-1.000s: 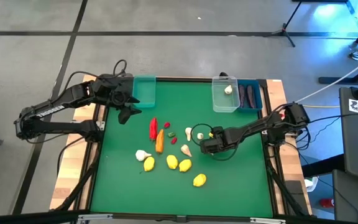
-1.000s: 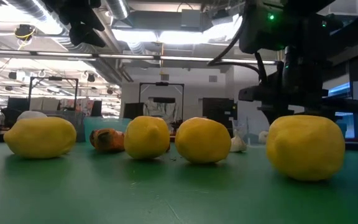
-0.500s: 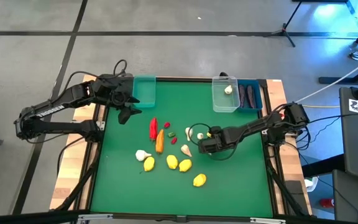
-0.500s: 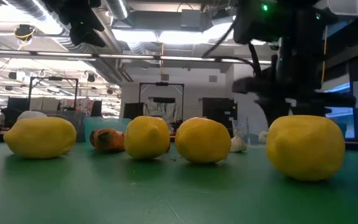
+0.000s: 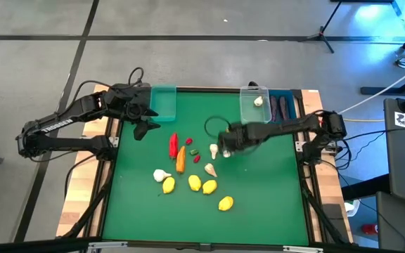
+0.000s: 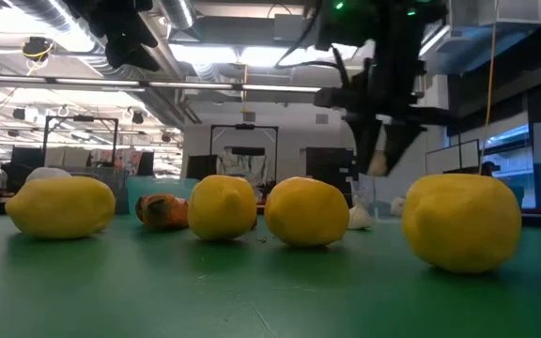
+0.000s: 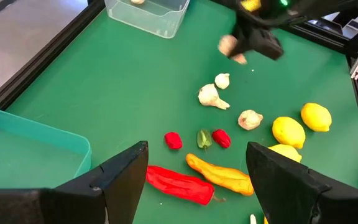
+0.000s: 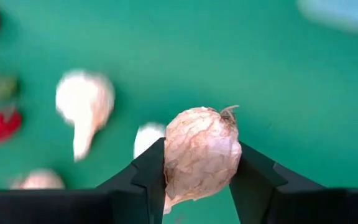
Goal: Sort produce into baskets
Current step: Put the garlic into the transparent bin
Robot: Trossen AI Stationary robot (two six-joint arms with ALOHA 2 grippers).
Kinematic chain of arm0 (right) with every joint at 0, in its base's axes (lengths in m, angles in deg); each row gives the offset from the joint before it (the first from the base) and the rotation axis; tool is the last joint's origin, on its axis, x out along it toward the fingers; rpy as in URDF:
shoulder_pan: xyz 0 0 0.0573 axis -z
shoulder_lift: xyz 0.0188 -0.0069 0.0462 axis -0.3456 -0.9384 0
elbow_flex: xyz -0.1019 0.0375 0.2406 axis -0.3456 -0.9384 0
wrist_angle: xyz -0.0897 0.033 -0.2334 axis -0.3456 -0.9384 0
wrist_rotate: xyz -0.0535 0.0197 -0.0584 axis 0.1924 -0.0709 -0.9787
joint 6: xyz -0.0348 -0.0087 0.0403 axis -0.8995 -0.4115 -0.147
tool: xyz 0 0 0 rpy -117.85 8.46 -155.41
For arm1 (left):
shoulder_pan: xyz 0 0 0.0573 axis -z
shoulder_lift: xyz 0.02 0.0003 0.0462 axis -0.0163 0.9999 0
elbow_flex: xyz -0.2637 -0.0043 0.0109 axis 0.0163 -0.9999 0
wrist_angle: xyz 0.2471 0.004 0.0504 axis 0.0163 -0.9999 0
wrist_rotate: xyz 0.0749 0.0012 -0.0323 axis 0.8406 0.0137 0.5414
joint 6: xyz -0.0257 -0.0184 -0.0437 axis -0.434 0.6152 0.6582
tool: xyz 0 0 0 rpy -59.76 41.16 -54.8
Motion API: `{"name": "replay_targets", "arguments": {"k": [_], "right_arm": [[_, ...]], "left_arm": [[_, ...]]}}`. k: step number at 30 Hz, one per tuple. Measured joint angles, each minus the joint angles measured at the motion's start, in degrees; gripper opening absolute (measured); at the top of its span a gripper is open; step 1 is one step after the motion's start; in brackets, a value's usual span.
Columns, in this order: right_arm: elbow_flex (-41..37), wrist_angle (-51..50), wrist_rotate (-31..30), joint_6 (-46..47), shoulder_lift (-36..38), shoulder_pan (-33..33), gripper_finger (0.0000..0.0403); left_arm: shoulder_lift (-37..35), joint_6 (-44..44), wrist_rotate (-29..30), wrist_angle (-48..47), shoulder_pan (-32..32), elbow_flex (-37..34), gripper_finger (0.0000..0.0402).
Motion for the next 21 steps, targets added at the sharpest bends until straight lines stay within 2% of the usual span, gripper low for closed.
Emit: {"name": "replay_targets", "arguments": {"k": [12, 17, 21], "right_arm": [[14.3, -11.1, -5.2, -27.3, 0.1, 23.5, 0.0142], [14.7, -12.9, -6.0, -33.2, 0.2, 32.5, 0.0143], [13.2, -12.5, -5.0, -35.8, -0.3, 37.2, 0.0143]], "left_arm": [[0.0, -0.2, 0.0, 0.0, 0.0, 0.0, 0.0267], [0.0, -0.2, 0.0, 0.0, 0.0, 0.0, 0.0267], [0.0, -0.2, 0.0, 0.0, 0.0, 0.0, 0.0267]]}}
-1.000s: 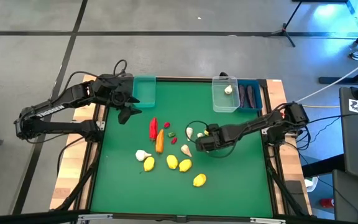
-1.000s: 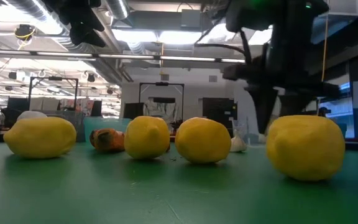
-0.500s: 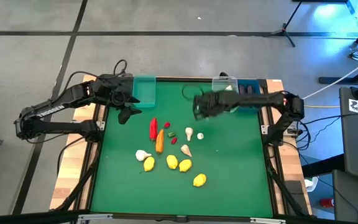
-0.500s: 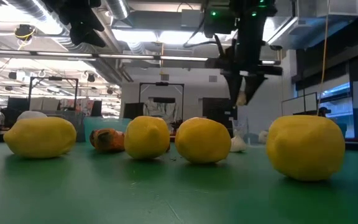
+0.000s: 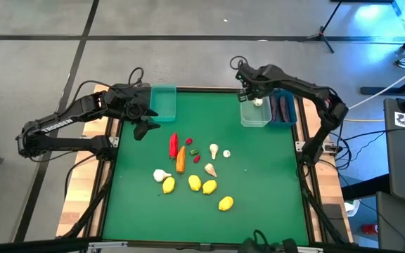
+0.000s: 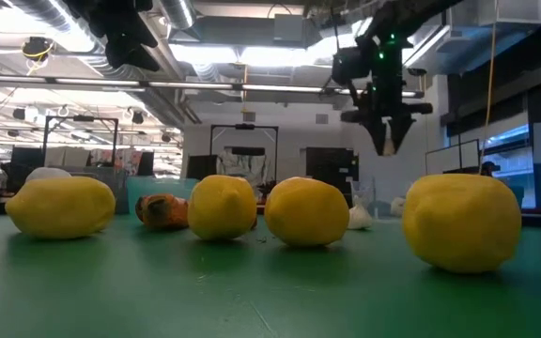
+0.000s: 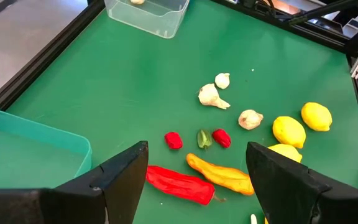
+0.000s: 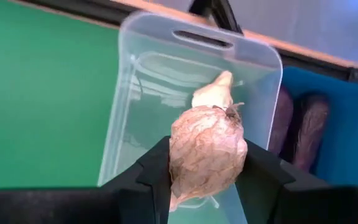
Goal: Sort produce into baskets
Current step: Put the garlic into the transparent bin
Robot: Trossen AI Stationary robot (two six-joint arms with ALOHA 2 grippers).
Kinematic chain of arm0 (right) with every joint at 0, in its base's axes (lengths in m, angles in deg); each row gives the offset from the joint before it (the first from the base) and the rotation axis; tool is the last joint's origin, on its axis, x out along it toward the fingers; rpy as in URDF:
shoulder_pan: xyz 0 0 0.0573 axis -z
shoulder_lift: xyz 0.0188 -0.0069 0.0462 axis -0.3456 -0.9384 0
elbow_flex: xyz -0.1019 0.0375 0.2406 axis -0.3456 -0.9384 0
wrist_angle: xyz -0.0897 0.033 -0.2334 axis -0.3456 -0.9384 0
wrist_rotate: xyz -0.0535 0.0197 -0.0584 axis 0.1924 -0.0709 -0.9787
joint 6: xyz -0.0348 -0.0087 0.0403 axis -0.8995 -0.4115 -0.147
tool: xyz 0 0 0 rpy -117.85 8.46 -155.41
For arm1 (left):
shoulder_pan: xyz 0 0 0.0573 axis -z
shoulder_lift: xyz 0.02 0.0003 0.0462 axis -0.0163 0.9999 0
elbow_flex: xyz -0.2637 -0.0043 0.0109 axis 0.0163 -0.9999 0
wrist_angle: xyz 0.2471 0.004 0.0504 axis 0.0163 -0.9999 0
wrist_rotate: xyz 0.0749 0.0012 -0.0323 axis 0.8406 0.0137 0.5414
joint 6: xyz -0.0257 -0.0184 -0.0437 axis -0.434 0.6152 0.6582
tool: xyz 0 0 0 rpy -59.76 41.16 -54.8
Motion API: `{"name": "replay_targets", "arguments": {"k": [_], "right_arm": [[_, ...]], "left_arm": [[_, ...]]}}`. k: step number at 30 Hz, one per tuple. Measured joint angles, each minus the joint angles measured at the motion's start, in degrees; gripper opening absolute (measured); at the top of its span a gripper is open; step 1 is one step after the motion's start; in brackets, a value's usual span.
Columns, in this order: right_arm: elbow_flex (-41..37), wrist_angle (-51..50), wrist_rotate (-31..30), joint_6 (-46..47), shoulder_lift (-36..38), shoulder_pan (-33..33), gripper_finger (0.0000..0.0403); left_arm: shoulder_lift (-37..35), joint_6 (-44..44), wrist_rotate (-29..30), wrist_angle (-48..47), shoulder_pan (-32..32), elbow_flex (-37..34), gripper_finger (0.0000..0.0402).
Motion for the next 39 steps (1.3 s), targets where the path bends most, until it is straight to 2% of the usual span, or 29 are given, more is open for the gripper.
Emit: {"name": "replay_targets", "arguments": {"k": [11, 16, 25, 34, 39], "right_arm": [[-7.8, 11.6, 2.7, -4.8, -0.5, 3.3, 0.0143], [-8.9, 14.5, 5.0, -6.9, -0.8, 5.2, 0.0143], [-8.9, 15.3, 5.5, -8.7, -0.8, 6.6, 0.0145], [-8.9, 15.3, 5.4, -8.8, -0.7, 6.6, 0.0219], [-8.4, 14.8, 5.4, -8.8, -0.7, 6.5, 0.0226]], "left_arm": [[0.0, 0.2, 2.4, 0.0, 0.0, 0.0, 0.0267], [0.0, 0.5, 2.5, 0.0, 0.0, 0.0, 0.0267], [0.0, 1.1, 2.8, 0.0, 0.0, 0.0, 0.0267], [0.0, 1.1, 3.0, 0.0, 0.0, 0.0, 0.0267], [0.0, 0.6, 3.0, -0.4, 0.0, 0.0, 0.0267]]}}
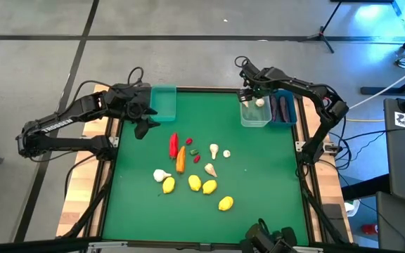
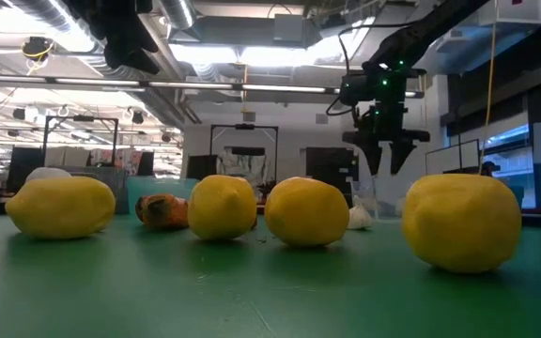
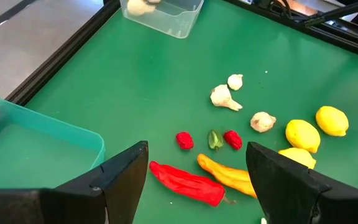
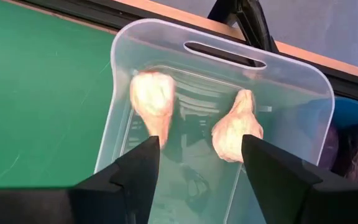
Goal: Sort produce into baskets
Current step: Put the garlic into the transparent bin
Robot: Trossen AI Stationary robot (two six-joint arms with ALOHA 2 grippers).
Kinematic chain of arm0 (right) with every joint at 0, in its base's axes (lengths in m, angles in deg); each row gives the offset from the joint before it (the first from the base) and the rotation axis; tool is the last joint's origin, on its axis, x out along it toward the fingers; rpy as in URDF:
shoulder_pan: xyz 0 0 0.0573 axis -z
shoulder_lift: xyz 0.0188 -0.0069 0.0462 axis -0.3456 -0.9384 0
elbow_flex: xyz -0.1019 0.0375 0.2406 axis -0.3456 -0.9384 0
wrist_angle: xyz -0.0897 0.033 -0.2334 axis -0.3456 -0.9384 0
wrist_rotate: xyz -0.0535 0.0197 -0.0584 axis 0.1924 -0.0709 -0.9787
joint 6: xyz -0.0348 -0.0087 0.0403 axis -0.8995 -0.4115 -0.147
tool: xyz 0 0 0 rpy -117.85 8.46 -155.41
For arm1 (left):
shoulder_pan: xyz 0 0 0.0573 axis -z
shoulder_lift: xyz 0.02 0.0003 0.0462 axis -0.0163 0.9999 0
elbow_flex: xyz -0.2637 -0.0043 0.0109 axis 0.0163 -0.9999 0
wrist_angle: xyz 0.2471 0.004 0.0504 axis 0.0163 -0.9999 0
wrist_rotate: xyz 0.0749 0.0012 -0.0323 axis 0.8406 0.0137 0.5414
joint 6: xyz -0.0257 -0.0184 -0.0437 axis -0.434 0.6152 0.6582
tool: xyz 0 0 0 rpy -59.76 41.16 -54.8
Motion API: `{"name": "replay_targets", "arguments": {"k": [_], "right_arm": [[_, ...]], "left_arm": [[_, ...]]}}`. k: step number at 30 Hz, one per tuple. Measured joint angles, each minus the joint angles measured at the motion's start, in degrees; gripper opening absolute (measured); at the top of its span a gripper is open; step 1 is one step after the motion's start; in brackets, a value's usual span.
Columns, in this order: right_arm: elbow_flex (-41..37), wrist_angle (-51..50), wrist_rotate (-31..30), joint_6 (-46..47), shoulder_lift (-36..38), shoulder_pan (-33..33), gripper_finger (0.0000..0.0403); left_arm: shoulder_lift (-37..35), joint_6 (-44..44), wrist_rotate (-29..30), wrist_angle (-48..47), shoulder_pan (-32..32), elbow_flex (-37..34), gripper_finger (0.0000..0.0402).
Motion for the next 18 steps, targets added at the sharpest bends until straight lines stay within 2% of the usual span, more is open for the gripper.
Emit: {"name": "replay_targets", "arguments": {"k": [2, 8, 15, 18], "right_arm": [[1.4, -0.1, 1.1, -0.4, 0.0, -0.1, 0.0221], [7.5, 0.7, 11.2, -6.4, 0.2, -4.3, 0.0211], [10.2, 0.8, 23.8, -16.3, 0.2, -17.4, 0.0211], [9.0, 0.9, 24.1, -20.3, 0.2, -25.1, 0.0211]], "left_arm": [[0.0, 0.0, 0.0, -0.1, 0.0, 0.0, 0.0267], [0.0, 0.8, 0.0, -0.3, 0.0, 0.0, 0.0267], [0.0, 0.9, 0.0, -0.3, 0.0, 0.0, 0.0267], [0.0, 0.9, 0.0, -0.3, 0.0, 0.0, 0.0267]]}}
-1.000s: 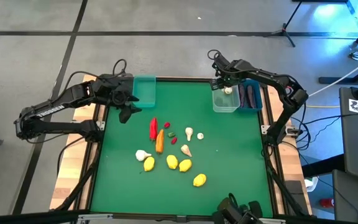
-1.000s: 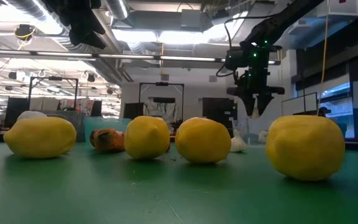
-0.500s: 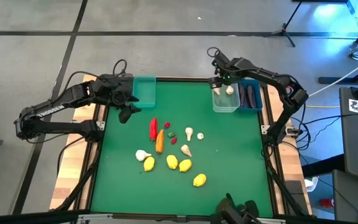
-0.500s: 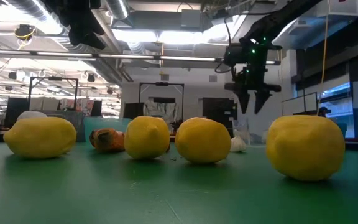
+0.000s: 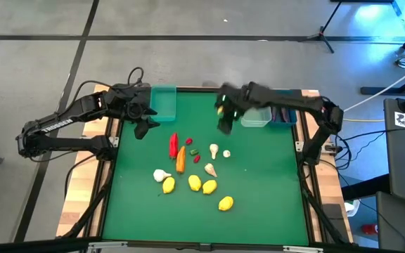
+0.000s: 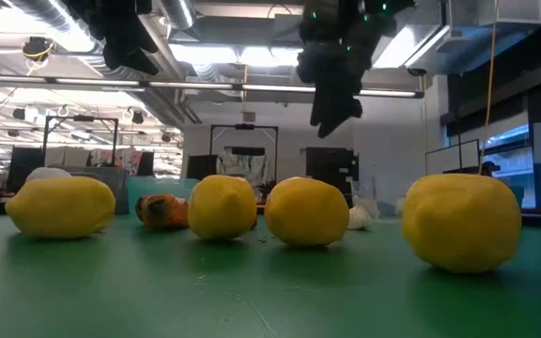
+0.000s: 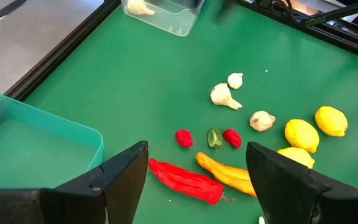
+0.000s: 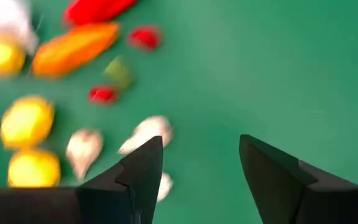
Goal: Sort produce into baskets
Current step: Put the garlic into the transparent bin
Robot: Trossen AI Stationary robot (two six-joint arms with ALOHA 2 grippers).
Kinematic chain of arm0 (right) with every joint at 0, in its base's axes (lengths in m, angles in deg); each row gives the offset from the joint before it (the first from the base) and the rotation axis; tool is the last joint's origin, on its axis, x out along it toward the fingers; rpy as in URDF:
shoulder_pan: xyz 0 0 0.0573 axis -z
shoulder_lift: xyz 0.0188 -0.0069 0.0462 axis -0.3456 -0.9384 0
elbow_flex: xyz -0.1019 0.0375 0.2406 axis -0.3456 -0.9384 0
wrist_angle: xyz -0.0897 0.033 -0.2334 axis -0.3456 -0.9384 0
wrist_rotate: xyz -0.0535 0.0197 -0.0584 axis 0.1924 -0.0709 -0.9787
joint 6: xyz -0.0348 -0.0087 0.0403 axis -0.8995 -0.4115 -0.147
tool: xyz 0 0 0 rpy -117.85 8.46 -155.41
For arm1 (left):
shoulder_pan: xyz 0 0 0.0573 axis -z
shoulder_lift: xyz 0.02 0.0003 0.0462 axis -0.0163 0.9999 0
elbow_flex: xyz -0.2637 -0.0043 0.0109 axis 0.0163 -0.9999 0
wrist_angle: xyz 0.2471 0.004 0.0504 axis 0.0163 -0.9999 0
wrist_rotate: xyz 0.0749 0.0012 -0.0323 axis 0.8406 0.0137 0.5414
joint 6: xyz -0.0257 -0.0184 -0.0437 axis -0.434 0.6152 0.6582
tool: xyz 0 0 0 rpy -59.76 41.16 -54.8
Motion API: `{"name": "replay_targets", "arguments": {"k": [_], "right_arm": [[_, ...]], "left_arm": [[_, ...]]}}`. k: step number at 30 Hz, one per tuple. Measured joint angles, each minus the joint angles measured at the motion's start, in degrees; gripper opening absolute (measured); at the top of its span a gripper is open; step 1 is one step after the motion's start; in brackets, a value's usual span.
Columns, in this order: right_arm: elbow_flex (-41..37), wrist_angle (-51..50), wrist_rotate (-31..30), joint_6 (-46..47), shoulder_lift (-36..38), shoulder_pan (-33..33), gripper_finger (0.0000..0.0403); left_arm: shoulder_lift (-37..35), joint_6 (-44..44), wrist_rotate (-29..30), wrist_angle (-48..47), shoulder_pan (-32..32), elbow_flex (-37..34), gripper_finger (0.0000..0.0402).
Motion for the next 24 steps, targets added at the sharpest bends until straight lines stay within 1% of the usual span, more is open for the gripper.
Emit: {"name": "replay_targets", "arguments": {"k": [2, 6, 10, 13, 20, 24], "right_arm": [[-1.3, 0.5, -1.5, -2.2, 0.0, -5.1, 0.0211], [-4.8, 2.9, -7.7, -2.1, 0.0, -13.3, 0.0211], [-8.6, 3.9, -13.5, 0.7, 0.0, -17.6, 0.0214], [-11.4, 3.8, -14.0, 4.5, 0.0, -18.3, 0.0229], [-16.0, 6.9, -13.7, 8.7, 0.0, -17.7, 0.0299], [-17.8, 9.4, -12.6, 11.1, 0.0, -17.3, 0.0315]], "left_arm": [[0.0, 0.0, 0.0, 0.0, 0.0, 0.0, 0.0267], [0.0, -0.9, 0.0, 0.0, 0.0, 0.0, 0.0267], [0.0, -1.2, 0.0, 0.0, 0.0, 0.0, 0.0267], [0.0, -1.2, 0.0, 0.0, 0.0, 0.0, 0.0267], [0.0, -1.2, 0.0, 0.0, 0.0, 0.0, 0.0267], [0.0, -1.2, 0.0, 0.0, 0.0, 0.0, 0.0267]]}}
